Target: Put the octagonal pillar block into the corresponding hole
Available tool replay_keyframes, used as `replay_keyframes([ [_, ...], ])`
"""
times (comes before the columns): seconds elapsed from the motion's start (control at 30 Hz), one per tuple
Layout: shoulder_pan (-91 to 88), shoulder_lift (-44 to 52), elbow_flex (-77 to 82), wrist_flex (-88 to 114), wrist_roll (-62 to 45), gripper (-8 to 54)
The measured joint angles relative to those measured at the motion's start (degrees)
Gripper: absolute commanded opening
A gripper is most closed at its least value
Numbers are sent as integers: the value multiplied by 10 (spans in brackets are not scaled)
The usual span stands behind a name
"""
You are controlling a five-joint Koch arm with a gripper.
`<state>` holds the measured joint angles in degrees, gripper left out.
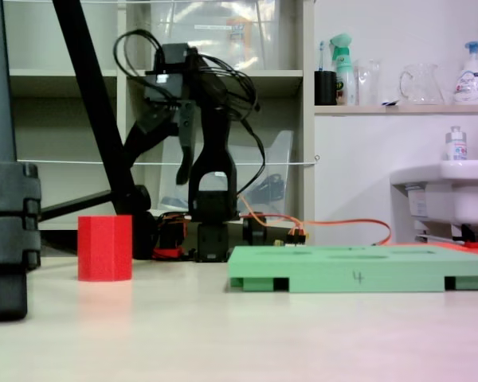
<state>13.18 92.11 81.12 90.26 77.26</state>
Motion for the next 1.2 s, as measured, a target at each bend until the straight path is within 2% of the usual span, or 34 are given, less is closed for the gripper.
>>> replay_keyframes([
  [0.07,6,-17,-17,0,-4,522],
  [0.33,23,-106,-57,1,-76,522],
  [0.6,54,-156,-103,0,-91,521],
  [1.2,98,-201,-105,-12,-120,521],
])
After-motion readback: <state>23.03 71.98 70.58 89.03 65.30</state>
